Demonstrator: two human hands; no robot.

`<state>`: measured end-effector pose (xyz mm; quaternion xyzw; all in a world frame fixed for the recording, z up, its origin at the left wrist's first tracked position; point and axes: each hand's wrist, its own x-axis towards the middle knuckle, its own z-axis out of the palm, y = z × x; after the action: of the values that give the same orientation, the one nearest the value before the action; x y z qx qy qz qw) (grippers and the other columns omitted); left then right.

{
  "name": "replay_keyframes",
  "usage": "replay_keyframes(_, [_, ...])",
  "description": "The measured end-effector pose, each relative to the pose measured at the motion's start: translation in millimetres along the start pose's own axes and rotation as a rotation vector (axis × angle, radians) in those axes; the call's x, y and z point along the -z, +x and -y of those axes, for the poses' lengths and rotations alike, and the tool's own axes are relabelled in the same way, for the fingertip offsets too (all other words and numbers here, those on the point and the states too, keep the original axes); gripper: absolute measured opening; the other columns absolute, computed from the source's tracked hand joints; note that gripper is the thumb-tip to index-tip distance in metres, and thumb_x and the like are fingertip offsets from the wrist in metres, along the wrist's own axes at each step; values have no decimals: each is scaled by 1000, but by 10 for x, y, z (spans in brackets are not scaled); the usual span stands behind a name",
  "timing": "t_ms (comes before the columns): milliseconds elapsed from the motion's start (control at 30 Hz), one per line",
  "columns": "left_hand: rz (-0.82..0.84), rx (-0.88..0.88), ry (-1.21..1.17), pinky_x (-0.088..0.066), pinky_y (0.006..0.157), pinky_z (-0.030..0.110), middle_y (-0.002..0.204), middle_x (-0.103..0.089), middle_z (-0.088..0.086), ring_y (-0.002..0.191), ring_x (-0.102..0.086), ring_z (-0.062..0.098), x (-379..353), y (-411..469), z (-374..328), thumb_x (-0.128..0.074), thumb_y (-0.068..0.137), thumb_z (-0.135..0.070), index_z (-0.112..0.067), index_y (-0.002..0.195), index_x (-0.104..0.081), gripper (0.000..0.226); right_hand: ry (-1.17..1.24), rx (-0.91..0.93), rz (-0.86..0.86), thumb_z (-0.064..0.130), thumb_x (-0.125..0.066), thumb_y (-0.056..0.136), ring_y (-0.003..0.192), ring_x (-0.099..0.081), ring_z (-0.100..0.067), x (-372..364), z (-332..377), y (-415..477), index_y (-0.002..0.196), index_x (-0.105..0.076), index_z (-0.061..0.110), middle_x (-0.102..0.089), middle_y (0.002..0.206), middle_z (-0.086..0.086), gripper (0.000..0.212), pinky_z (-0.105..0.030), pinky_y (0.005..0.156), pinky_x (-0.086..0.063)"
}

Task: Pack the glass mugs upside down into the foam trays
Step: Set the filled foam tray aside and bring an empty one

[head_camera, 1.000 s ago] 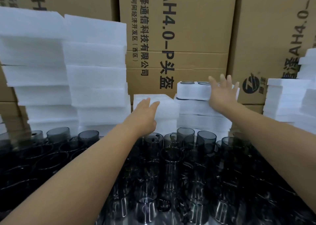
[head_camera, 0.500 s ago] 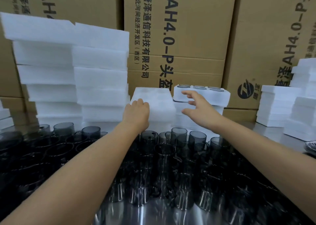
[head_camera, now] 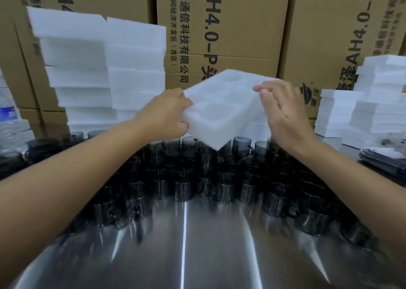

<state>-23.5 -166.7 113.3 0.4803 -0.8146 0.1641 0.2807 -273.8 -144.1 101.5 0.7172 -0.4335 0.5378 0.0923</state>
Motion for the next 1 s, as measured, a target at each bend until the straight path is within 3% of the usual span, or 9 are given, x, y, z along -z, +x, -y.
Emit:
replay_keyframes(67, [49,-76,-41,-37,77,30,91,-46,-1,98,-50,23,79,-214,-63,-63,77,-9,-12,99,-68,23,-92,64,80,42,-26,96,119,-38,-6,143,87,-155,113,-62,26,-51,116,12,43,-48,117,-6])
replay_keyframes(133, [111,-155,-115,-38,70,20,87,-48,-9,86,-53,13,163,-450,-126,-64,78,-6,-21,87,-67,18,-121,167,180,44,-26,97,116,-39,-1,269,190,-342,116,-62,24,-49,119,11,46,-39,115,-12])
replay_keyframes(200, [164,-229,-191,-35,65,8,84,-50,-21,80,-52,-4,253,-694,-181,-64,78,-6,-37,77,-58,32,-239,350,258,45,-28,95,104,-52,-10,364,307,-558,118,-63,20,-54,123,2,49,-34,94,-37])
replay_keyframes(267, [216,-251,-207,-39,64,9,86,-50,-24,81,-53,-5,302,-933,-196,-67,80,-10,-37,75,-61,28,-328,550,287,45,-34,94,80,-62,-20,428,409,-791,110,-68,14,-63,115,-7,49,-32,65,-49])
replay_keyframes(367, [277,-278,-185,-45,67,19,88,-49,-20,81,-53,1,246,-1264,-171,-71,81,-17,-34,80,-67,18,-369,744,363,53,-38,93,58,-60,-20,435,504,-1143,95,-73,13,-69,99,-9,54,-28,40,-45])
replay_keyframes(500, [403,-258,-117,-45,65,20,99,-49,-19,81,-50,-4,55,-1561,-113,-62,83,-25,-36,88,-67,13,-372,852,531,55,-50,90,44,-51,-17,324,486,-1491,81,-71,17,-65,77,0,45,-29,34,-39])
replay_keyframes(667, [508,-227,-108,-45,86,25,117,-53,-22,104,-48,-5,-134,-1574,-71,-54,89,-9,-36,108,-66,36,-370,801,565,55,-46,91,39,-45,-16,168,467,-1629,67,-63,19,-53,62,4,46,-28,33,-35])
replay_keyframes(800, [410,-184,-86,-30,101,8,131,-45,-28,124,-38,-8,-156,-1358,-126,-41,88,6,-40,127,-57,63,-394,696,596,61,-40,88,39,-48,-17,175,483,-1543,72,-69,23,-59,63,8,51,-27,34,-37])
replay_keyframes(1000, [505,-179,-190,-24,110,17,142,-41,-23,131,-33,-3,-316,-940,-527,-35,96,-7,-33,132,-54,48,40,287,585,48,-42,90,53,-48,2,203,470,-1301,78,-72,25,-65,69,16,40,-17,49,-34])
